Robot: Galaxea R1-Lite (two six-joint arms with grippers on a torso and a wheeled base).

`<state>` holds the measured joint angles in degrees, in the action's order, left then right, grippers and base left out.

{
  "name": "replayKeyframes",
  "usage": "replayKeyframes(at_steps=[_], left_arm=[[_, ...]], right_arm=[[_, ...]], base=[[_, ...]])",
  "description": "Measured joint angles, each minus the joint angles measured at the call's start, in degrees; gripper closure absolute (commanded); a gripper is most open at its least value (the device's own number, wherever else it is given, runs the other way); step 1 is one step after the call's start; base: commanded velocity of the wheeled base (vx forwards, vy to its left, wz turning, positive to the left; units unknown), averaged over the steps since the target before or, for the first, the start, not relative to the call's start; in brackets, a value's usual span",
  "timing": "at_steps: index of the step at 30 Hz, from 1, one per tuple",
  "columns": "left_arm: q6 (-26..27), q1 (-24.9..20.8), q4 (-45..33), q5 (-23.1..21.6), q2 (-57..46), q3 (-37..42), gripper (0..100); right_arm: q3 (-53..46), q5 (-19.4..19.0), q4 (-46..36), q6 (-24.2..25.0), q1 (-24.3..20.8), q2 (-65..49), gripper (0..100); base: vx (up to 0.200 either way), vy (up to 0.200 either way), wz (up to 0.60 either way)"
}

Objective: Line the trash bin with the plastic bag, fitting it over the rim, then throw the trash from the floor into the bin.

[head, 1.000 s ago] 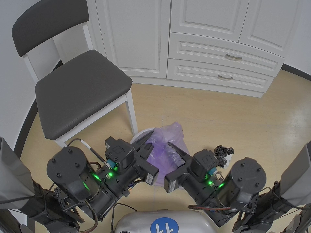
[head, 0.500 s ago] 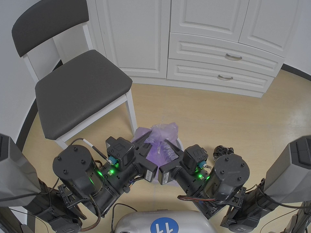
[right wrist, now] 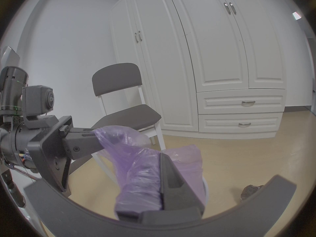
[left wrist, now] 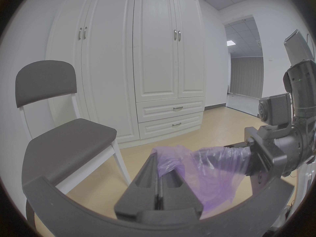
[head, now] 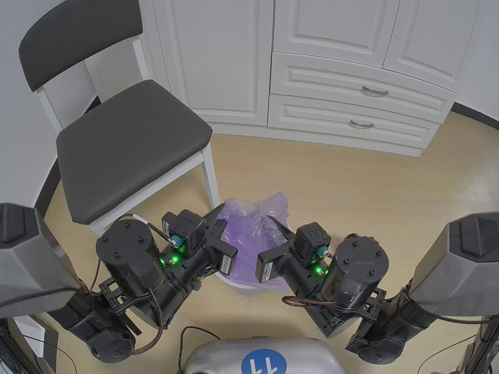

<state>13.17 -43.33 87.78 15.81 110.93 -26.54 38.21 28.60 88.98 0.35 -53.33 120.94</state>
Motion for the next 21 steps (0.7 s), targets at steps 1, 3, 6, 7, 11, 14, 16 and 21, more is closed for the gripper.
replayKeyframes(at_steps=[1, 3, 6, 7, 11, 14, 16, 21], left_arm=[[0.0, 0.0, 0.0, 0.0, 0.1, 0.0, 100], [-0.2, 0.1, 0.0, 0.0, 0.9, -0.3, 100], [-0.2, 0.2, 0.0, 0.0, 1.8, -0.5, 100], [-0.2, 0.2, 0.0, 0.0, 2.1, -0.6, 100], [-0.3, 0.2, 0.0, -0.1, 2.9, -0.7, 100], [-0.3, 0.2, 0.0, -0.1, 3.8, -1.0, 100], [-0.4, 0.4, 0.0, -0.1, 4.4, -1.3, 100], [-2.0, 1.3, 0.0, -0.1, 6.8, -3.1, 100]], right_arm=[[0.1, -0.1, 0.0, 0.1, 0.1, 0.2, 100], [0.7, -0.2, 0.0, 0.3, 0.6, 1.0, 100], [1.4, -0.4, 0.0, 0.6, 1.2, 2.1, 100], [1.6, -0.4, 0.0, 0.7, 1.4, 2.4, 100], [2.3, -0.5, 0.0, 1.4, 1.8, 3.7, 100], [2.8, -1.3, 0.0, 2.5, 2.0, 4.6, 100], [3.1, -1.8, 0.0, 2.9, 2.3, 5.1, 100], [4.4, -2.3, 0.0, 4.1, 2.9, 6.6, 100]], base=[[0.0, 0.0, 0.0], [0.0, 0.0, 0.0], [0.0, 0.0, 0.0], [0.0, 0.0, 0.0], [0.0, 0.0, 0.0], [0.0, 0.0, 0.0], [0.0, 0.0, 0.0], [0.0, 0.0, 0.0]])
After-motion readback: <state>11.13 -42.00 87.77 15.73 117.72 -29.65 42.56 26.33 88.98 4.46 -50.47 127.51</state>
